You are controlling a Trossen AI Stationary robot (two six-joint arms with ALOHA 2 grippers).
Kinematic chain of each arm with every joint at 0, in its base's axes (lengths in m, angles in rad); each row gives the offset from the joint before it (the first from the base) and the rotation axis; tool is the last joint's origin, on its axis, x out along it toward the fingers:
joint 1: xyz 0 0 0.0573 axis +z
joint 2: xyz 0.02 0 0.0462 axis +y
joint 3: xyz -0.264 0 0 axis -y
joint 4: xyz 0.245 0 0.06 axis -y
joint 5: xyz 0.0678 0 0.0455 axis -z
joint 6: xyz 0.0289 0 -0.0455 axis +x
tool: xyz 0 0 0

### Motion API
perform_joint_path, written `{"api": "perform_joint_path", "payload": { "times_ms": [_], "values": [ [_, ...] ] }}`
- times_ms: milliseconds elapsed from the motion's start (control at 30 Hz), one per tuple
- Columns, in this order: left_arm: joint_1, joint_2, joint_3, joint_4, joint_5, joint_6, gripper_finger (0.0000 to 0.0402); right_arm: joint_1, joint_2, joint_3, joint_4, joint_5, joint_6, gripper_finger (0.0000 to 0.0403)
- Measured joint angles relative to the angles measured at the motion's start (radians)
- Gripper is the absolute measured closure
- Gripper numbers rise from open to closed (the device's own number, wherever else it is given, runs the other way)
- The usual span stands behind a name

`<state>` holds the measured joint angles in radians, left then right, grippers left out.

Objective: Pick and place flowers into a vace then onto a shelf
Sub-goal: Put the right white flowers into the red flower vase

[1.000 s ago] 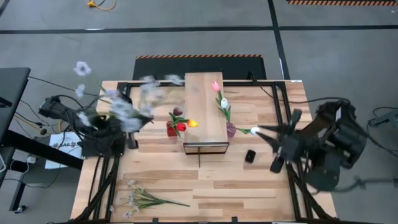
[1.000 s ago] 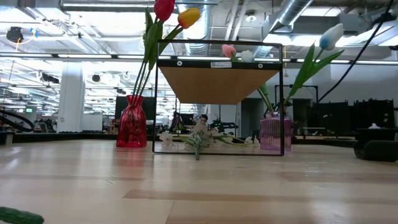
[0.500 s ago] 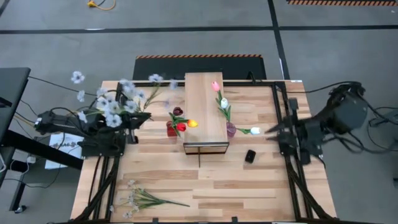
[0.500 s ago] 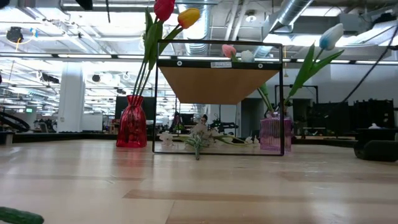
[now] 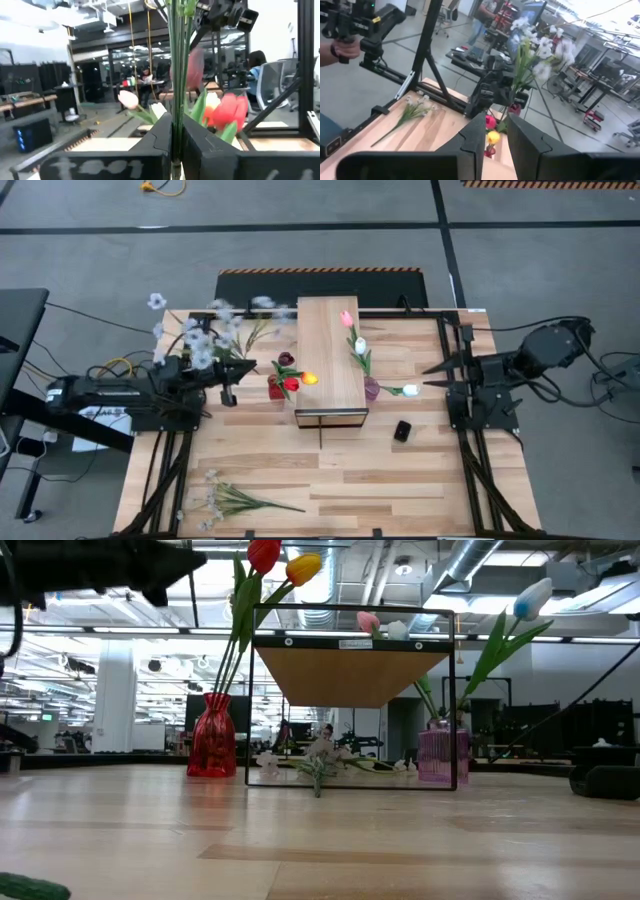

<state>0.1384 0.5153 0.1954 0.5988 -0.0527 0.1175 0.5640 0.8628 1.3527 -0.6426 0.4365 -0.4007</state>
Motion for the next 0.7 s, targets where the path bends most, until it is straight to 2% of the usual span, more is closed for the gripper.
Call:
{"api": "perform_joint_path", "payload": {
  "times_ms": [233, 500, 700],
  "values": [
    [0.087, 0.102, -0.076, 0.133, 0.044, -0.06, 0.0399, 0.001, 0.02, -0.002, -0.026, -0.004, 0.009, 0.0333],
    [0.153, 0.291, -0.083, 0.321, 0.134, -0.115, 0.0399, 0.005, 0.03, -0.002, -0.079, -0.02, 0.042, 0.0333],
    [0.161, 0.431, -0.083, 0.442, 0.133, -0.122, 0.0399, 0.007, 0.033, -0.002, -0.079, -0.019, 0.064, 0.0332]
  ]
}}
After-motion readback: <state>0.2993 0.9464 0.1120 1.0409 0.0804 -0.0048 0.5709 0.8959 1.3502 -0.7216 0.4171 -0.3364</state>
